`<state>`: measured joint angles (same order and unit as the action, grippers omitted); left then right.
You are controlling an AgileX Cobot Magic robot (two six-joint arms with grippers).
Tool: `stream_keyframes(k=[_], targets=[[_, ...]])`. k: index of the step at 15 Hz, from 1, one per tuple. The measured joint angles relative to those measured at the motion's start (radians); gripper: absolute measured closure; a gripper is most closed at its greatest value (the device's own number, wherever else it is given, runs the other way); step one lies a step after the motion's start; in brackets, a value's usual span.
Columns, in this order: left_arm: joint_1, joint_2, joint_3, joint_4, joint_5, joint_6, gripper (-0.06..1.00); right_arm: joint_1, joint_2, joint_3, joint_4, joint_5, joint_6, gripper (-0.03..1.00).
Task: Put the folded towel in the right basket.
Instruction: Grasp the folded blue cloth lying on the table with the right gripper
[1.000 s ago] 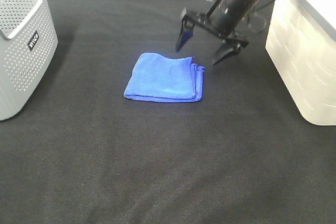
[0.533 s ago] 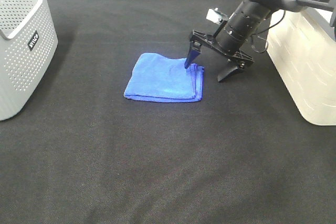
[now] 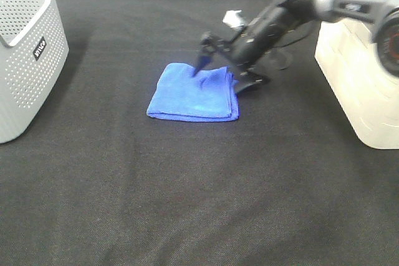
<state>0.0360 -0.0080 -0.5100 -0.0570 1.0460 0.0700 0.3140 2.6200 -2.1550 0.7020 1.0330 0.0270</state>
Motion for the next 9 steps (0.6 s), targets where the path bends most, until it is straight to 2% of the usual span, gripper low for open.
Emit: stream_keyframes(k=[2,3,4,5,6,7,9], targets=[[0.0,0.0,0.0,0.001,0.0,0.0,-0.05,0.052,0.01,-0.001,0.017,-0.022,-0.001,0.09],[0.0,0.0,0.0,0.001,0.0,0.0,-0.05,0.066,0.01,-0.001,0.022,-0.028,-0.001,0.16],[0.0,0.0,0.0,0.001,0.0,0.0,-0.05,0.068,0.014,-0.004,0.025,-0.028,-0.001,0.28],[0.0,0.0,0.0,0.001,0.0,0.0,-0.05,0.068,0.022,-0.006,0.025,-0.03,-0.001,0.46],[0.0,0.0,0.0,0.001,0.0,0.0,-0.05,0.067,0.027,-0.007,0.017,-0.031,-0.001,0.75],[0.0,0.0,0.0,0.001,0.0,0.0,-0.05,0.068,0.024,-0.007,0.009,-0.032,-0.01,0.8],[0.0,0.0,0.0,0.001,0.0,0.0,-0.05,0.07,0.02,-0.006,0.0,-0.032,-0.027,0.8]])
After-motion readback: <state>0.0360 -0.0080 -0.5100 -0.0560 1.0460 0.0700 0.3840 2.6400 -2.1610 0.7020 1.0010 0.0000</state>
